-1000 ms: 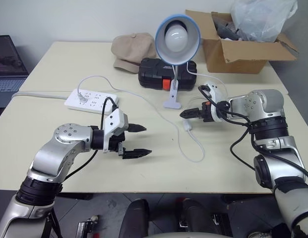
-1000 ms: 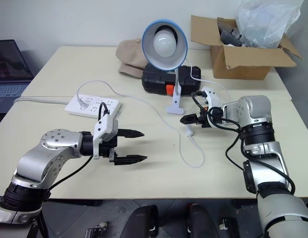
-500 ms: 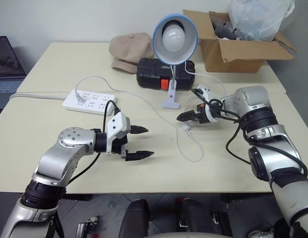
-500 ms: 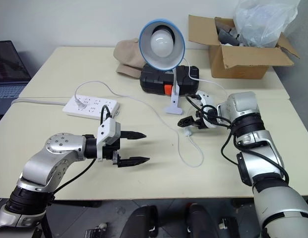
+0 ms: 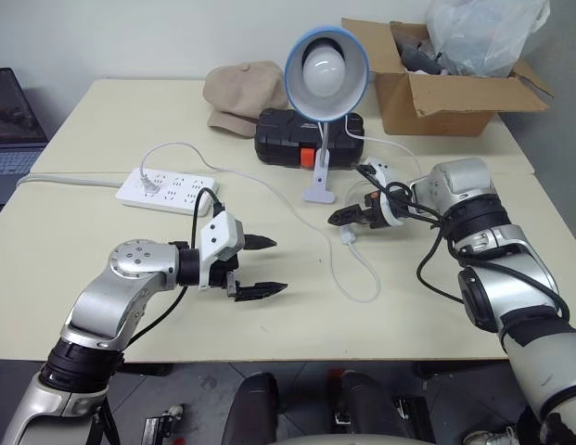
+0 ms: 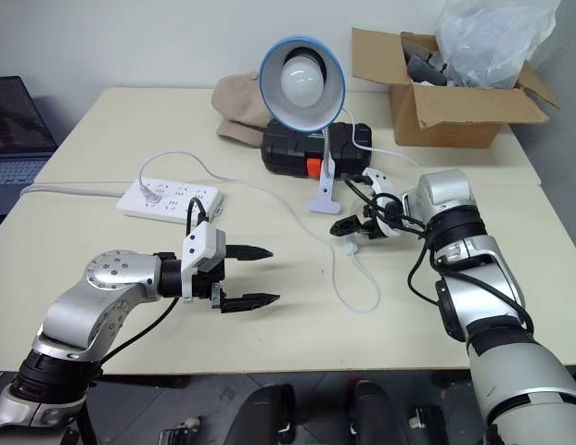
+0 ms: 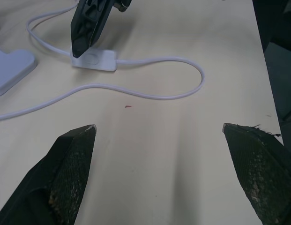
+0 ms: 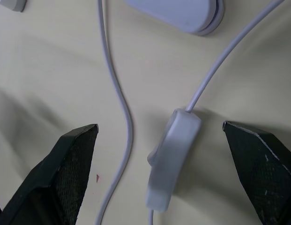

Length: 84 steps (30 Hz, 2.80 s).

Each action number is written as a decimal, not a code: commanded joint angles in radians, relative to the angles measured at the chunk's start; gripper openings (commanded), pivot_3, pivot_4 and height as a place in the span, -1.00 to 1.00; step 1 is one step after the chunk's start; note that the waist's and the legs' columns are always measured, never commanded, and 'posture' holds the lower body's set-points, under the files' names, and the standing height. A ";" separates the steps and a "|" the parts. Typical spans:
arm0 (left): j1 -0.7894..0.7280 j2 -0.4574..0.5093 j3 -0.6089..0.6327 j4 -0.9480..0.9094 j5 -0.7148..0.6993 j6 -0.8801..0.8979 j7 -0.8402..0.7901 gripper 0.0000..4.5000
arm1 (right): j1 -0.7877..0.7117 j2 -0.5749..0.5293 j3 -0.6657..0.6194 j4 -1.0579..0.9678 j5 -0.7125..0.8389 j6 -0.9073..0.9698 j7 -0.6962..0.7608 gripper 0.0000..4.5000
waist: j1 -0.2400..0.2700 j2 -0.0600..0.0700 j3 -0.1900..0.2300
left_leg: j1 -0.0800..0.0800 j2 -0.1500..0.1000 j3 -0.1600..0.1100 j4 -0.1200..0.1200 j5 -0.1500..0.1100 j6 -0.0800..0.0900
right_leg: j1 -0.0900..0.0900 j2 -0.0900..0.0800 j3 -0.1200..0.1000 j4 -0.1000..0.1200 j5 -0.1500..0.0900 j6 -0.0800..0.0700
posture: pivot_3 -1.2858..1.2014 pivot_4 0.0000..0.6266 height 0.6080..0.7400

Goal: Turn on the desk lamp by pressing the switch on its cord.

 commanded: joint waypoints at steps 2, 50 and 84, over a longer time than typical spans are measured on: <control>0.000 -0.005 0.014 -0.030 0.001 -0.012 0.008 1.00 | -0.032 0.013 -0.014 0.032 -0.025 -0.043 0.021 0.79 | 0.000 0.000 0.000 | 0.000 0.000 0.000 0.000 0.000 0.000 | 0.000 0.000 0.000 0.000 0.000 0.000 | 0.03 -0.52 1.00; -0.412 -0.112 0.066 0.138 -0.285 0.370 -0.016 1.00 | 0.439 0.097 -0.589 -1.047 0.602 0.237 -0.158 -0.82 | 0.001 0.000 0.000 | -0.003 0.000 -0.004 0.000 0.000 0.000 | -0.001 0.002 -0.002 0.000 0.000 0.001 | 0.03 -0.52 1.00; -0.387 -0.297 0.157 0.146 -0.532 0.586 0.105 0.71 | 0.431 0.066 -0.502 -1.085 0.903 0.207 -0.330 -0.82 | 0.001 0.000 0.000 | -0.003 0.000 -0.005 0.000 0.000 0.000 | -0.001 0.002 -0.003 0.000 0.000 0.001 | 0.03 -0.52 1.00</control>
